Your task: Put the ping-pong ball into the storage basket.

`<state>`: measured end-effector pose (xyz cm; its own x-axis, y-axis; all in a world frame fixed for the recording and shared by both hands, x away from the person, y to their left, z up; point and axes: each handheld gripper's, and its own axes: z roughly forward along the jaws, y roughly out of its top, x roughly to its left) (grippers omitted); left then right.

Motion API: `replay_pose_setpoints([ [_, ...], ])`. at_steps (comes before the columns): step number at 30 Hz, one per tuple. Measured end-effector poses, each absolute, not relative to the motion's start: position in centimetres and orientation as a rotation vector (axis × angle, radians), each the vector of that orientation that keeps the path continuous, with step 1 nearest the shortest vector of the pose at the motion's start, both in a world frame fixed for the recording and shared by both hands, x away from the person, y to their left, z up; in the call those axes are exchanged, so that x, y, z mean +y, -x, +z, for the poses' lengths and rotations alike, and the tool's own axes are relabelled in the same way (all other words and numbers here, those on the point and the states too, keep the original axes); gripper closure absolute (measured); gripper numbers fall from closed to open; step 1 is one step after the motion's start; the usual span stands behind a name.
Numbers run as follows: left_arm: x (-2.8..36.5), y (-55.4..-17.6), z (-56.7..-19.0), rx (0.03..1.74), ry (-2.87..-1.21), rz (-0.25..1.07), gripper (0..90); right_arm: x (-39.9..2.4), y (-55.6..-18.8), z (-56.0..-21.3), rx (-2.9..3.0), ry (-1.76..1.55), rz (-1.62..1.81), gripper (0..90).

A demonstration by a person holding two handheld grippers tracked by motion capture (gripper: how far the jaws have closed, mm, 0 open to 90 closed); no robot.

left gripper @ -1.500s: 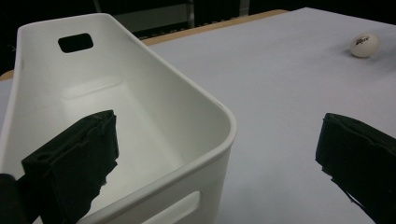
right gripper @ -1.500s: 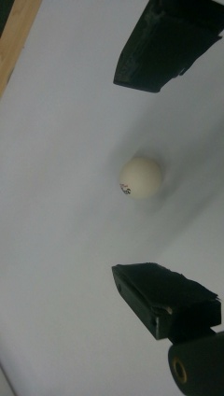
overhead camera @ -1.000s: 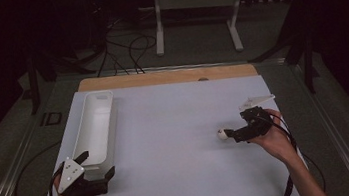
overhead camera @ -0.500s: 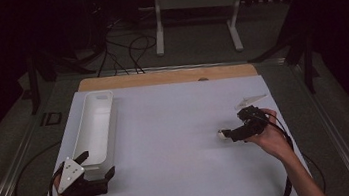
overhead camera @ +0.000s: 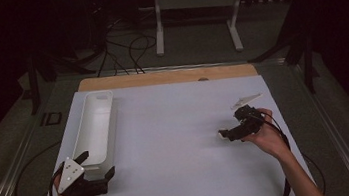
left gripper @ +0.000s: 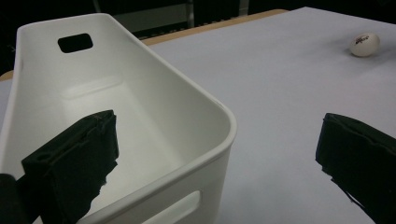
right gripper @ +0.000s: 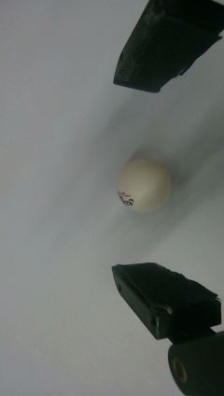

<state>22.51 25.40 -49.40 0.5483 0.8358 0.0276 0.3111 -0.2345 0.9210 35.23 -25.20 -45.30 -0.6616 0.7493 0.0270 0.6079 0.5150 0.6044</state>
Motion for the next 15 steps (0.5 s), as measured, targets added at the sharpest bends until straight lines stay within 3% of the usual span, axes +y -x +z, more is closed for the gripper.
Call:
replay_pose_setpoints([
  [15,25.39,-22.51,-49.41,0.948,-1.797,0.666,0.0,-24.87,-36.16,-46.23,2.544,-1.152,0.83,8.2],
])
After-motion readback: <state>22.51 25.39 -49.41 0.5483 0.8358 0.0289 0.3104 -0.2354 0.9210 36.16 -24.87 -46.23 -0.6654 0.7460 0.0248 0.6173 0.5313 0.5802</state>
